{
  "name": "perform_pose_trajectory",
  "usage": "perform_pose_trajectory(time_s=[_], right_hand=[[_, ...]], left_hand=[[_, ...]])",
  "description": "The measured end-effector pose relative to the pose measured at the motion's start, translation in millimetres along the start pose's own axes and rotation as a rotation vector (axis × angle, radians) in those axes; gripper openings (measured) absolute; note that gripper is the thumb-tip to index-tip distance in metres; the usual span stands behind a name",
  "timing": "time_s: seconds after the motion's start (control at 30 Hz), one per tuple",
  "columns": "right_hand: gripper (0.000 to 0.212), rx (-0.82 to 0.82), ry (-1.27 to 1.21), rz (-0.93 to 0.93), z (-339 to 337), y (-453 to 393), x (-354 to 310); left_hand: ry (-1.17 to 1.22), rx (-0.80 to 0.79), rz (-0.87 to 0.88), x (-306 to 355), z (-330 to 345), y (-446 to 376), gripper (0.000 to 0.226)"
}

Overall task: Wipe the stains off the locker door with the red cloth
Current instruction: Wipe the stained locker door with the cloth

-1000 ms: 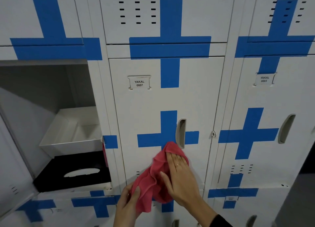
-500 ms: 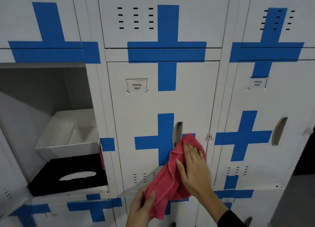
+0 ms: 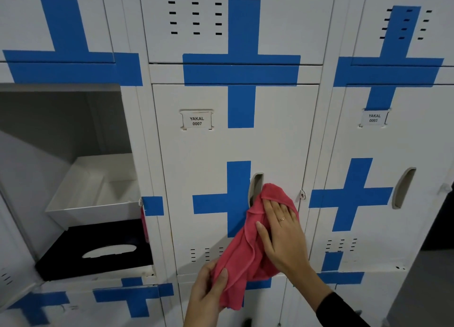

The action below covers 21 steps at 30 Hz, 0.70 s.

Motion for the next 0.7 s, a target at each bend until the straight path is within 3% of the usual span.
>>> perform_pose_trajectory(time_s=[0.27, 0.37, 0.53, 0.7], right_hand=[[0.059, -0.194, 0.013, -0.016, 44, 70, 8], [0.061, -0.19, 0.008, -0.017, 47, 73, 6], [0.068, 0.092, -0.096, 0.11, 18, 8, -4], [0.069, 0.241, -0.005, -0.035, -20, -60, -33]], left_hand=[[0.0, 0.058, -0.02, -21, -8, -3, 0.017], [-0.026, 0.094, -0.007, -24, -9, -3, 0.016], [-0.038, 0.064, 0.028, -11, -3, 0, 0.016], [-0.047, 0.04, 0.156, 18, 6, 9, 0.021]])
Point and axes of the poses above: each hand's wrist, its own y-axis away from the middle knuckle, its own z-axis out of the palm, x = y × z, the point moved 4 cm from there along -y, towards the middle knuckle, and after that the axes turned 10 degrees about -z, right-handed, at the moved point
